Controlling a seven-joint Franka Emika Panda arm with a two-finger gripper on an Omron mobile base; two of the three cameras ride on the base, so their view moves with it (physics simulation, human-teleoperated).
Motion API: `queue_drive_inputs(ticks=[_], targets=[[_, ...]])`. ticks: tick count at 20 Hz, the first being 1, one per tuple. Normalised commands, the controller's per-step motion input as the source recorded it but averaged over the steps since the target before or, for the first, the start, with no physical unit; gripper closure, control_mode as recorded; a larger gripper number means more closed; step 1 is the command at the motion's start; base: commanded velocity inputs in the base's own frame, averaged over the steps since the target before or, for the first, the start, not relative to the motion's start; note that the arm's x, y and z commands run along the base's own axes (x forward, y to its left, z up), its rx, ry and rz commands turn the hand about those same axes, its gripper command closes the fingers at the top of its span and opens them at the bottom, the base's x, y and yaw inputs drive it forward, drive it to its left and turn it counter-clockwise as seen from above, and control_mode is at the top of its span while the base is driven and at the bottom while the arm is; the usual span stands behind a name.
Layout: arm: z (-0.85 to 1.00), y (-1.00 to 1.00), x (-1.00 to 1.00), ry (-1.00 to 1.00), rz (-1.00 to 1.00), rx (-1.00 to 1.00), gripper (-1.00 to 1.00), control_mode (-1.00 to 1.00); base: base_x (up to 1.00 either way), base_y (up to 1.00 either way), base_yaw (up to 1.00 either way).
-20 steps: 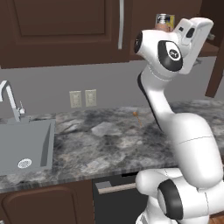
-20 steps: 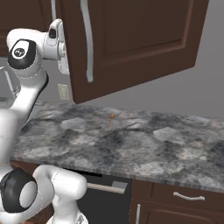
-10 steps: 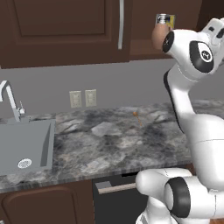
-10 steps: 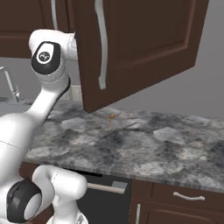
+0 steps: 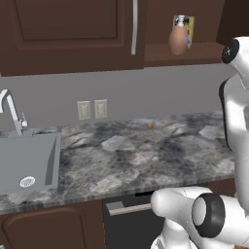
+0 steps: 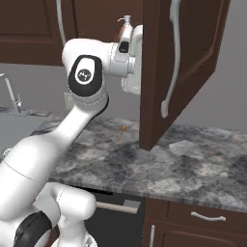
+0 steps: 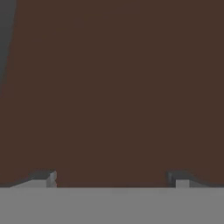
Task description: Pick the bar soap and soap dispenser from the cabinet and place them on the counter.
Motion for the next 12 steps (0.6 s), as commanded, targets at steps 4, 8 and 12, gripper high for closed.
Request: queue_drive_inputs(ticks=[4,8,12], targets=[[0.0,-0.46,0.0,-0.07,0.0,0.01,-1.0,-1.0,0.0,0.0,0.0],[0.0,-0.09,0.0,0.0,0.01,0.04,-1.0,-1.0,0.0,0.0,0.0],[-0.03,0.06,-0.08,-0.01,0.04,0.02,-1.0,-1.0,0.0,0.0,0.0]])
